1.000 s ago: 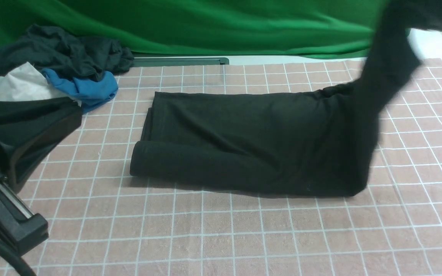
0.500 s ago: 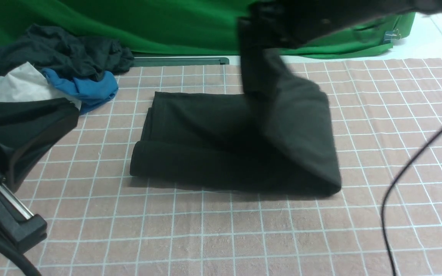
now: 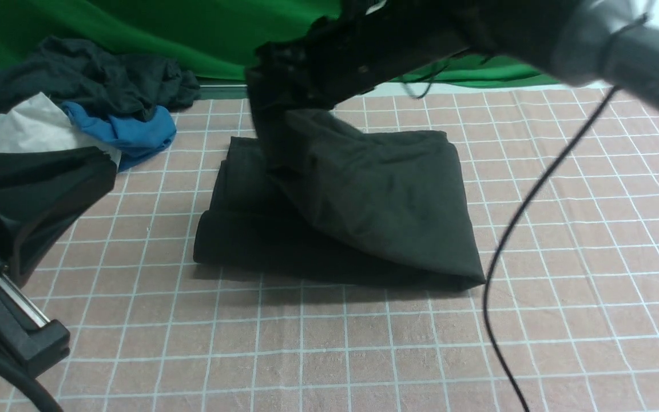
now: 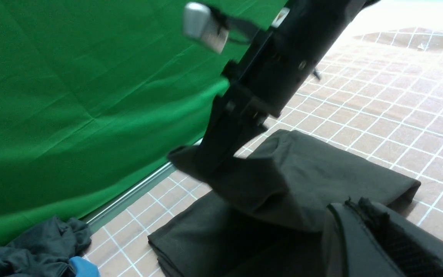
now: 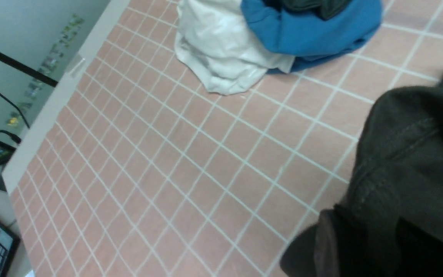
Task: Fold a long-sleeved shirt over a pink coffee tablecloth.
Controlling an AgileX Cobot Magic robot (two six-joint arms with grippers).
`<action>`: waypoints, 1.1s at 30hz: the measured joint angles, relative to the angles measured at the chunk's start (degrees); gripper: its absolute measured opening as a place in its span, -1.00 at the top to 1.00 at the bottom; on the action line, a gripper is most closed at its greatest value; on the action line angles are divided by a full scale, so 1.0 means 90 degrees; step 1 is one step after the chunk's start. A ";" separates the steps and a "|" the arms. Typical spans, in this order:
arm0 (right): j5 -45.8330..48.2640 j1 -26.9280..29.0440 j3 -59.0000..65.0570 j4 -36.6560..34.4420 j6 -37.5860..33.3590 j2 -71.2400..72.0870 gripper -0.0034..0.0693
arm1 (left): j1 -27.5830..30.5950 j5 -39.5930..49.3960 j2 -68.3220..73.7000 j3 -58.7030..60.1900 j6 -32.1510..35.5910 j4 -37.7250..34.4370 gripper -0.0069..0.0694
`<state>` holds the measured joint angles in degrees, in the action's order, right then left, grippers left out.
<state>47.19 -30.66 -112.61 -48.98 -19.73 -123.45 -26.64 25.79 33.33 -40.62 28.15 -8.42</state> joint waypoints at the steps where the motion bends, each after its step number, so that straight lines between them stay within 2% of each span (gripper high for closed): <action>1: -0.0048 -0.0045 -0.0104 -0.0038 0.0000 -0.0125 0.68 | 0.0000 0.0000 0.0000 0.0000 0.0000 0.0000 0.77; 13: -0.0497 -0.0333 -0.0507 -0.0211 0.0141 -0.0847 0.64 | 0.0000 0.0045 0.0000 0.0000 -0.0010 -0.0021 0.77; 14: -0.0637 -0.0355 -0.0507 -0.0238 0.0194 -0.0879 0.56 | 0.0000 0.0047 0.0000 0.0000 -0.0010 -0.0029 0.77; 16: -0.0904 -0.0417 -0.0507 -0.0277 0.0292 -0.0888 0.25 | 0.0000 0.0069 0.0000 0.0000 -0.0010 -0.0043 0.77; 17: -0.0938 -0.0427 -0.0514 -0.0297 0.0291 -0.0888 0.17 | 0.0000 0.0069 0.0000 0.0000 -0.0010 -0.0043 0.77; 18: -0.1016 -0.0463 -0.0519 -0.0387 0.0308 -0.0888 -0.07 | 0.0000 0.0086 0.0000 0.0000 -0.0010 -0.0043 0.77; 20: -0.0950 -0.0475 -0.0519 -0.0535 0.0301 -0.0832 -0.43 | 0.0000 0.0119 0.0000 0.0000 -0.0010 -0.0043 0.77; 22: -0.0705 -0.0459 -0.0519 -0.0528 0.0254 -0.0735 -0.59 | 0.0000 0.0166 0.0000 0.0000 -0.0010 -0.0043 0.77; 24: -0.0372 -0.0404 -0.0519 -0.0393 0.0209 -0.0582 -0.58 | 0.0000 0.0179 0.0000 0.0000 -0.0010 -0.0043 0.77; 25: -0.0074 -0.0334 -0.0519 -0.0154 0.0175 -0.0373 -0.51 | 0.0000 0.0191 0.0000 0.0000 -0.0010 -0.0043 0.77; 27: 0.0429 -0.0185 -0.0519 0.0475 0.0168 -0.0040 -0.28 | 0.0000 0.0191 0.0000 0.0000 -0.0010 -0.0028 0.77; 28: 0.0773 -0.0081 -0.0527 0.1047 0.0262 0.0167 -0.06 | 0.0000 0.0191 0.0009 0.0000 -0.0019 -0.0021 0.77; 29: 0.0865 -0.0072 -0.0534 0.1231 0.0289 0.0190 0.00 | 0.0000 0.0191 0.0009 0.0000 -0.0039 -0.0021 0.77; 31: 0.1352 -0.0013 -0.0539 0.2249 0.0715 0.0366 0.39 | 0.0007 0.0191 0.0107 0.0000 -0.0393 0.0050 0.77; 32: 0.1380 -0.0013 -0.0533 0.2325 0.0786 0.0370 0.42 | 0.0007 0.0191 0.0124 0.0000 -0.0441 0.0066 0.77; 33: 0.1505 -0.0019 -0.0434 0.2735 0.0926 0.0369 0.61 | 0.0055 0.0178 0.0277 0.0000 -0.0932 0.0227 0.77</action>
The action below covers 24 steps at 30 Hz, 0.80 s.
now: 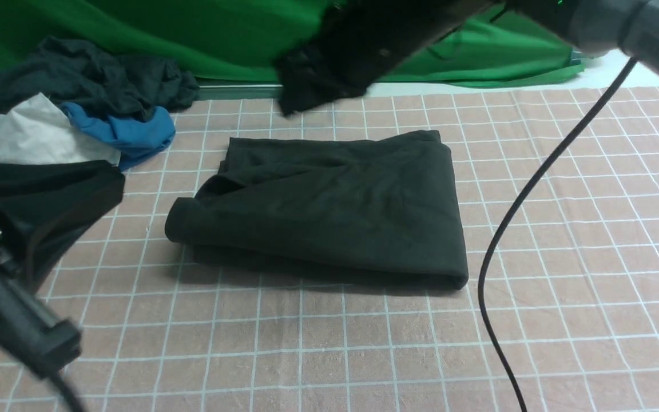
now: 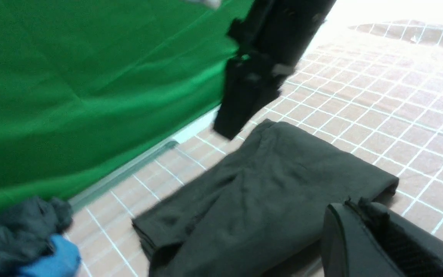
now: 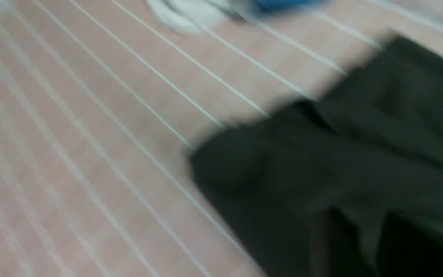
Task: Fold a long-sleeved shirt over a pink coffee tablecloth.
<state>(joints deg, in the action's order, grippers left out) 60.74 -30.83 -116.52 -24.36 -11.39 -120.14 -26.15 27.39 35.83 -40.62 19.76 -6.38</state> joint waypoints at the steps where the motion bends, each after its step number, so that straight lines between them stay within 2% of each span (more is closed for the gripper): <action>1: 0.0018 -0.0012 0.0134 0.0184 0.0071 -0.0010 0.69 | 0.0056 -0.0021 0.0160 0.0000 -0.0395 0.0200 0.77; 2: 0.0011 -0.0018 0.0306 0.0287 0.0149 -0.0026 0.77 | 0.0133 -0.0050 0.0362 0.0000 -0.0824 0.0427 0.77; 5: -0.0042 -0.0039 0.0924 0.0487 0.0238 -0.0076 0.84 | 0.0462 -0.0299 0.1239 0.0000 -0.1781 0.0849 0.77; 8: -0.0103 -0.0002 0.1373 0.0693 0.0245 -0.0065 0.85 | 0.0753 -0.0661 0.2108 -0.0049 -0.1854 0.0537 0.77; 13: -0.0409 0.0401 0.2320 0.0851 0.0332 0.0333 0.85 | 0.0902 -0.1180 0.3719 -0.0556 -0.0711 -0.0973 0.77; 17: -0.0937 0.0737 0.3310 0.0861 0.0379 0.0983 0.86 | 0.0915 -0.1215 0.4790 -0.1041 0.0078 -0.1754 0.77; 21: -0.1650 0.0912 0.4368 0.0779 0.0386 0.1320 0.86 | 0.0915 -0.1195 0.5899 -0.1193 0.0458 -0.1973 0.77; 24: -0.1997 0.0920 0.4673 0.0739 0.0386 0.1207 0.86 | 0.0915 -0.1123 0.6522 -0.1200 0.0513 -0.1878 0.77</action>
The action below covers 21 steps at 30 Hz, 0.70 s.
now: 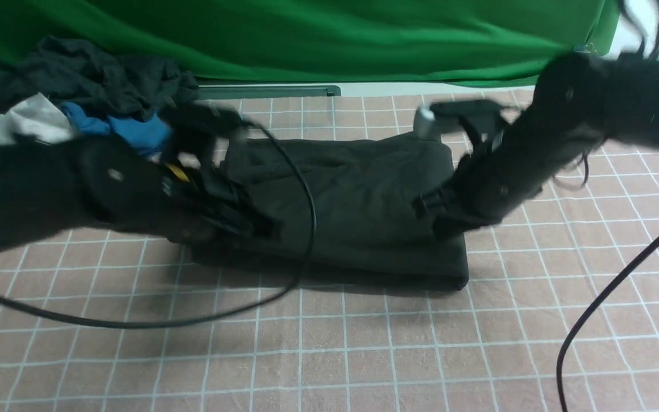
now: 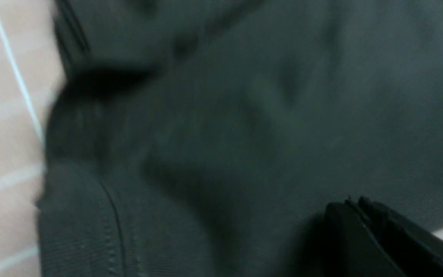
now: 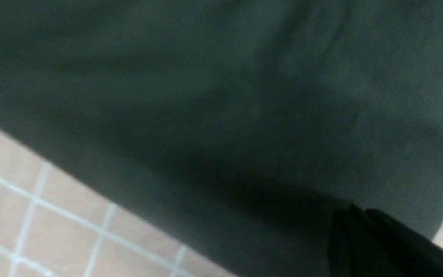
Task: Fold a long-sleeved shirt over a pink coffee tablecloth.
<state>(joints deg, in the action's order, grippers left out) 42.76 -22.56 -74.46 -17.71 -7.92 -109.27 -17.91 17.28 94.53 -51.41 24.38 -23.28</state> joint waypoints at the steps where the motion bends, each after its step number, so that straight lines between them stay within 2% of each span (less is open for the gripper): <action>1: -0.0052 0.0000 0.0040 -0.0009 0.0000 -0.0045 0.86 | 0.0000 0.0016 0.0119 0.0000 0.0000 0.0060 0.77; 7: -0.0185 0.0000 0.0076 -0.0045 0.0000 -0.0380 0.86 | 0.0000 0.0083 0.0767 -0.0025 -0.0114 0.0779 0.77; 12: 0.0162 0.0046 -0.0146 0.0085 -0.0006 -0.0245 0.85 | 0.0000 0.0602 0.0700 -0.0170 -0.0679 0.1468 0.77; 16: 0.0264 0.0210 -0.0666 0.0193 -0.0006 0.0101 0.83 | 0.0008 0.1155 -0.0075 -0.0529 -0.0803 0.1704 0.77; 21: -0.0115 0.0460 -0.1307 0.0208 -0.0020 -0.0023 0.82 | 0.0008 0.1203 -0.1495 -0.0635 -0.0861 0.1756 0.77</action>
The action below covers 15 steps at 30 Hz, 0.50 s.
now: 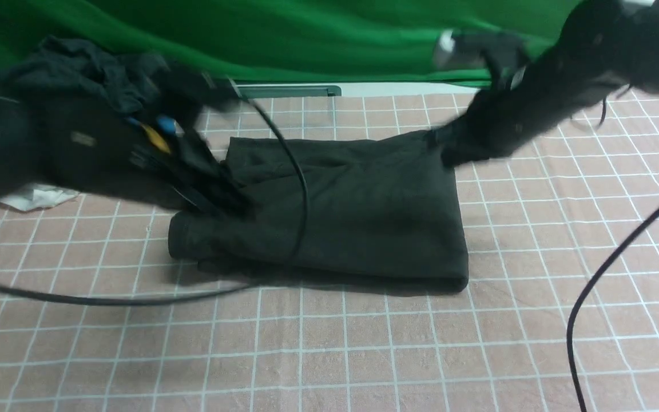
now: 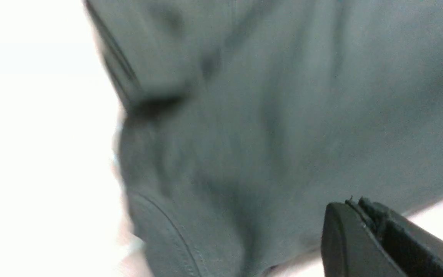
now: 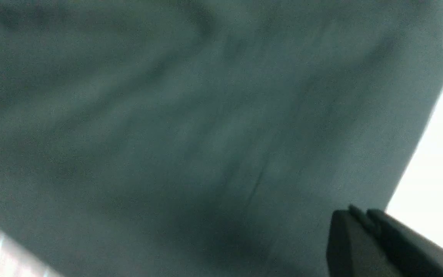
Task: Fold a long-sleeved shirt over a pink coffee tablecloth.
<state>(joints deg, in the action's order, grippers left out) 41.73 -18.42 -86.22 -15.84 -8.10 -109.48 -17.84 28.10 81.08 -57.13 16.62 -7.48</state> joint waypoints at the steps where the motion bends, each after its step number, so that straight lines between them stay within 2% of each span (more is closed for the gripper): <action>1: -0.0122 0.0090 -0.0240 0.0006 0.0000 -0.0207 0.82 | 0.0000 0.0007 -0.0529 -0.0013 0.0000 0.0000 0.77; 6: -0.0210 0.0218 -0.1089 0.0033 -0.0007 -0.1214 0.80 | 0.0000 0.0006 -0.2055 0.0130 0.0151 0.0001 0.77; 11: 0.0051 0.0388 -0.2128 0.0039 -0.0020 -0.2398 0.79 | 0.0000 -0.0283 -0.3997 0.0989 0.0202 0.0001 0.77; 15: 0.0412 0.0537 -0.2371 0.0058 -0.0020 -0.2548 0.79 | 0.0000 -0.0333 -0.5135 0.1757 0.0222 -0.0006 0.77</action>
<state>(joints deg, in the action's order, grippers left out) 45.44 -13.59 -107.56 -15.32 -8.28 -132.41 -17.84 25.10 34.86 -41.31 18.63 -7.53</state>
